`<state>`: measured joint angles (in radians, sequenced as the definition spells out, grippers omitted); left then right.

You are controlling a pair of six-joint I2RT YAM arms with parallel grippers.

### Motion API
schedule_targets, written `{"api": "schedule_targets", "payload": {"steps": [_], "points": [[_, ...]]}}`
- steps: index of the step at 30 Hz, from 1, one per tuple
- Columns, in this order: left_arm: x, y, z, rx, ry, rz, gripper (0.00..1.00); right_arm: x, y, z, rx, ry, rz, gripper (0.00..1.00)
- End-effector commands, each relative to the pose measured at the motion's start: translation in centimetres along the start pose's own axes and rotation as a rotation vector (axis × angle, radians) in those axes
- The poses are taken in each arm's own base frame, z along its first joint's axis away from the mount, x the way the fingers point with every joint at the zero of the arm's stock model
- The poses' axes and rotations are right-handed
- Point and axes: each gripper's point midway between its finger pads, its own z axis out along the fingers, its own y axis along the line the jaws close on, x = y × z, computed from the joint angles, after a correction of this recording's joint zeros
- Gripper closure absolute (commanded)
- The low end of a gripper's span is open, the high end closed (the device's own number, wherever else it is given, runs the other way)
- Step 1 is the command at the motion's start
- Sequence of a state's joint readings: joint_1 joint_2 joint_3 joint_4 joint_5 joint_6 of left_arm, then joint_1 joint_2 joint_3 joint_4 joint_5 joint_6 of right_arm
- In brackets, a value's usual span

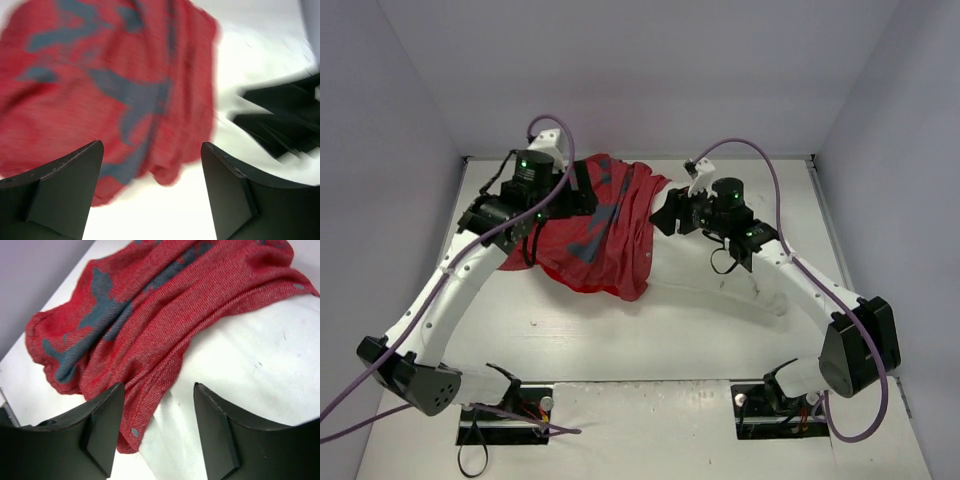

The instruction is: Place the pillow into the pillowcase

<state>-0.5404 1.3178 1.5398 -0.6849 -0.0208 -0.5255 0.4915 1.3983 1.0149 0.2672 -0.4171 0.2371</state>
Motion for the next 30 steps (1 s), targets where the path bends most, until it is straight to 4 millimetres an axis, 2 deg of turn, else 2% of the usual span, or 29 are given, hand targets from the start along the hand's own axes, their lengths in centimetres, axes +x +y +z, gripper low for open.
{"api": "schedule_targets", "payload": {"steps": [1,2,3,4,7,8,9,11,12,18,25,27,28,30], "points": [[-1.1,4.7,2.0,-0.115,0.021,0.01,0.25,-4.5,3.9,-1.5,-0.165,-0.089,-0.02,0.46],[-1.3,5.6,2.5,-0.127,0.03,0.011,0.25,-4.2,4.0,-1.2,-0.178,-0.073,-0.003,0.42],[-1.1,5.5,3.0,-0.091,0.059,-0.006,0.25,-4.3,4.2,-1.1,-0.191,-0.07,0.003,0.4],[-1.3,7.1,4.2,-0.11,0.075,-0.034,0.25,-4.1,4.4,-0.9,-0.205,-0.06,0.01,0.38],[-0.7,8.6,6.6,-0.07,0.151,-0.059,0.25,-3.9,4.8,-0.3,-0.232,-0.041,0.029,0.37],[-0.8,8.6,7.1,-0.049,0.163,-0.063,0.24,-3.6,4.7,0.2,-0.234,-0.028,0.034,0.37],[0.2,9.0,8.8,-0.014,0.22,-0.07,0.24,-3.6,4.4,0.9,-0.231,-0.021,0.043,0.36],[0.5,9.3,9.2,-0.01,0.234,-0.061,0.23,-3.2,4.1,1.4,-0.224,-0.009,0.051,0.36],[1.3,9.5,10.1,0.004,0.268,-0.073,0.23,-3.3,4.0,1.6,-0.223,-0.009,0.056,0.36],[3.0,10.2,11.5,0.031,0.33,-0.08,0.21,-2.3,2.8,2.6,-0.19,0.015,0.069,0.36],[5.2,10.1,12.3,0.088,0.405,-0.066,0.2,-1.6,2.0,3.1,-0.159,0.025,0.066,0.37],[5.3,10.5,12.0,0.078,0.399,-0.064,0.2,-1.8,1.2,2.7,-0.113,0.004,0.054,0.38],[5.1,10.6,11.7,0.072,0.388,-0.057,0.19,-2.6,1.1,2.1,-0.1,-0.018,0.043,0.38],[4.0,11.1,11.0,0.04,0.345,-0.031,0.19,-2.5,0.5,1.6,-0.088,-0.022,0.043,0.38]]}}
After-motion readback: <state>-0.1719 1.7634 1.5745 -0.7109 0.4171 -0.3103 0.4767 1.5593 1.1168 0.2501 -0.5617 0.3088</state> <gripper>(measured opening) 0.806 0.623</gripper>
